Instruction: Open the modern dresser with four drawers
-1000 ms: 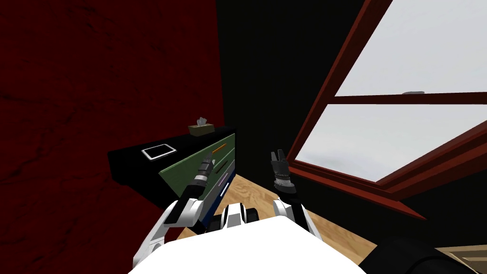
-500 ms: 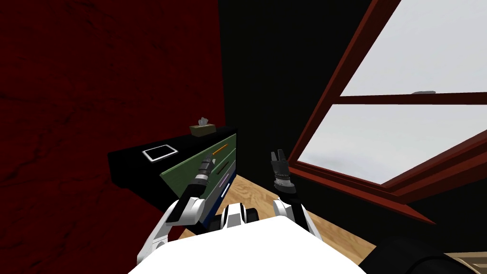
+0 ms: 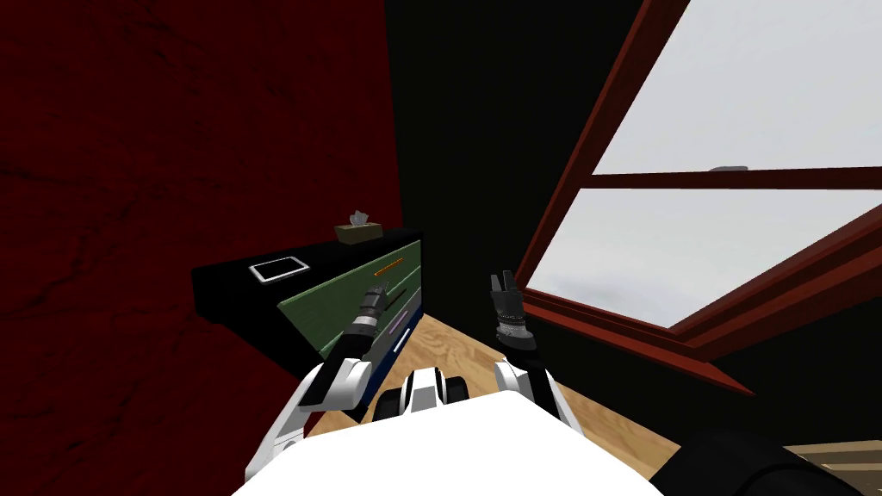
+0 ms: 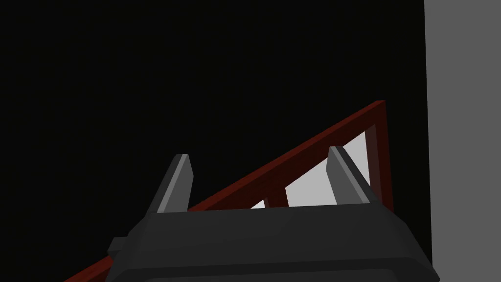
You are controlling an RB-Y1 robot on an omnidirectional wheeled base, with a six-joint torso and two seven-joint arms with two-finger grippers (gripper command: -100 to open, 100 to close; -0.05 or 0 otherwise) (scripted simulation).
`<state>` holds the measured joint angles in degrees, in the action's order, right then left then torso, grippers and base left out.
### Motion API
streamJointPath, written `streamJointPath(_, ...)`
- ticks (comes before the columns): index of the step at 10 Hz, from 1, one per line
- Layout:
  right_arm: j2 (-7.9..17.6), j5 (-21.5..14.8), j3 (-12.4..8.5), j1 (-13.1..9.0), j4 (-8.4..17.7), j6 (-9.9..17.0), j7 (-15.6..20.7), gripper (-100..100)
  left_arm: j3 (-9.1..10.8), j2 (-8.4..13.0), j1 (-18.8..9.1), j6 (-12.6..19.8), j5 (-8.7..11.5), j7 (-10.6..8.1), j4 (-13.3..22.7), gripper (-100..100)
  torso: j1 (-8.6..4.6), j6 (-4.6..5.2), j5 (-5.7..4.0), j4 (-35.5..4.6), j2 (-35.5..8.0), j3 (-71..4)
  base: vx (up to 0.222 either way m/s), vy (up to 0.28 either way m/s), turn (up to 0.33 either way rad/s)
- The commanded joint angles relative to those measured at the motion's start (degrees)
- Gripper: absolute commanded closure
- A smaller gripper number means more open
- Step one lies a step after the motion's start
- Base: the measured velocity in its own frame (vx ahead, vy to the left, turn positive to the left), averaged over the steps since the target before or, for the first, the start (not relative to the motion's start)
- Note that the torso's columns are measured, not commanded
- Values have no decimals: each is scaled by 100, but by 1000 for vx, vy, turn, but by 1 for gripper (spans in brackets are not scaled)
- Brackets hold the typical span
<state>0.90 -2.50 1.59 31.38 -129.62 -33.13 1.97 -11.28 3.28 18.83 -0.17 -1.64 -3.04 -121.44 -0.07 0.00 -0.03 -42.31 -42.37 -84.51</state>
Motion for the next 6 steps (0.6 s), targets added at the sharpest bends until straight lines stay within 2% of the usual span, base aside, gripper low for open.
streamJointPath(1, 1, 0, -1, 1, 0, 0, 0, 0, -1, 204, 0, -5, 3, -2, -7, -100, 44, -1, 13, 6, 24, -14, -6, -12, -2)
streamJointPath(3, 3, 0, -3, 2, 0, 0, 0, 0, 23, 327, -27, -68, 31, -29, 47, -100, 44, -1, 15, 10, 32, -21, 33, 58, 2)
streamJointPath(5, 4, 1, -4, 3, 0, 0, 0, 0, 51, 362, -60, -131, 61, -55, 135, -100, 29, -1, 10, 7, 21, -14, 73, 140, -2)
streamJointPath(6, 4, 1, -4, 3, 0, 0, 0, 0, 71, 153, -86, -170, 79, -70, 221, -100, 19, -1, 6, 4, 15, -9, 83, 147, -1)
